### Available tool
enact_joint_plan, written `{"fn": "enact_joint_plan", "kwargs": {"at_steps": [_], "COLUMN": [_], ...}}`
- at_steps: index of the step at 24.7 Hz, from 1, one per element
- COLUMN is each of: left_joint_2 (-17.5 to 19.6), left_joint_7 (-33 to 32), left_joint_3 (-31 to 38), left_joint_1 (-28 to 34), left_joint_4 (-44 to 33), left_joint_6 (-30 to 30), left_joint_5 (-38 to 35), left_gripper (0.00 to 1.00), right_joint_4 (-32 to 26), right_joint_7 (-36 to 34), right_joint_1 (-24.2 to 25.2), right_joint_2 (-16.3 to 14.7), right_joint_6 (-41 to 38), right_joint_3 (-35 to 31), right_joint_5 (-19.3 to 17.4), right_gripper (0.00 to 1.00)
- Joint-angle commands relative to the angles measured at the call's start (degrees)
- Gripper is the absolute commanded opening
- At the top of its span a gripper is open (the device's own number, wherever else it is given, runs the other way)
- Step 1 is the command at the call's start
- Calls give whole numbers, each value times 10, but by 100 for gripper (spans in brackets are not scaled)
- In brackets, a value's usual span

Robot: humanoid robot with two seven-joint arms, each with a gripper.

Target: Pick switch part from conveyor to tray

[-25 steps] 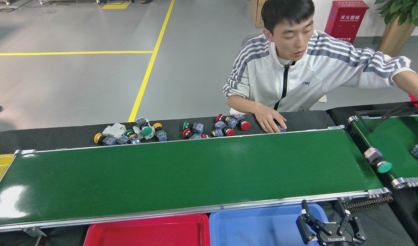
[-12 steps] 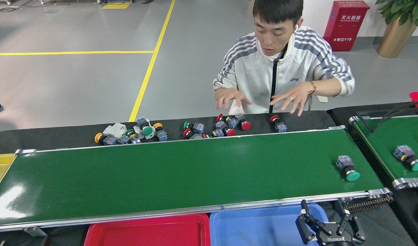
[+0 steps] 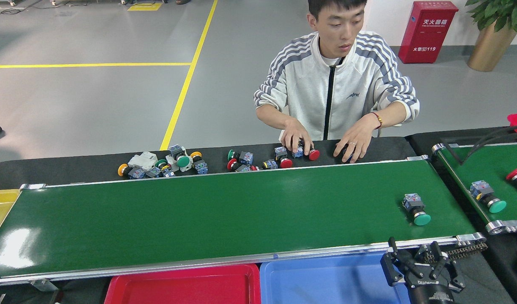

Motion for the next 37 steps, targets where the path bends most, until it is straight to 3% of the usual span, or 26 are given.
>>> {"fn": "enact_joint_plan", "kwargs": {"at_steps": [1, 16, 17, 18, 21, 22, 24, 25, 29, 32, 37], "left_joint_2": [2, 4, 4, 4, 4, 3, 4, 4, 9, 10, 10], "left_joint_7": [6, 4, 4, 4, 4, 4, 4, 4, 4, 4, 4], "left_joint_3": [3, 2, 2, 2, 3, 3, 3, 3, 2, 2, 2], "left_joint_1": [-4, -14, -16, -18, -19, -19, -19, -19, -18, -15, -15], "left_joint_4": [-7, -6, -6, -6, -5, -5, -4, -4, -4, -4, -6], "left_joint_6": [-4, -4, -4, -4, -1, -1, -1, 0, 5, 5, 3], "left_joint_5": [0, -1, -1, -1, 0, 0, 0, 0, 7, 16, 17], "left_gripper": [100, 100, 100, 100, 100, 100, 100, 100, 100, 100, 100], "right_joint_4": [16, 96, 100, 102, 101, 100, 99, 97, 65, 16, -76], "right_joint_7": [11, 39, 39, 39, 39, 39, 38, 37, 34, 33, 32], "right_joint_1": [-23, -91, -95, -98, -100, -100, -100, -100, -93, -91, -84], "right_joint_2": [-6, 3, 4, 2, -2, -2, -1, 0, 4, 5, 11], "right_joint_6": [-8, -8, -9, -9, -10, -10, -19, -25, -57, -110, -222], "right_joint_3": [-2, 30, 32, 40, 59, 61, 61, 61, 64, 104, 296], "right_joint_5": [-1, -1, 0, 0, 0, 0, 0, 0, 0, 0, 8], "right_gripper": [100, 98, 92, 81, 36, 25, 6, 1, 1, 1, 1]}}
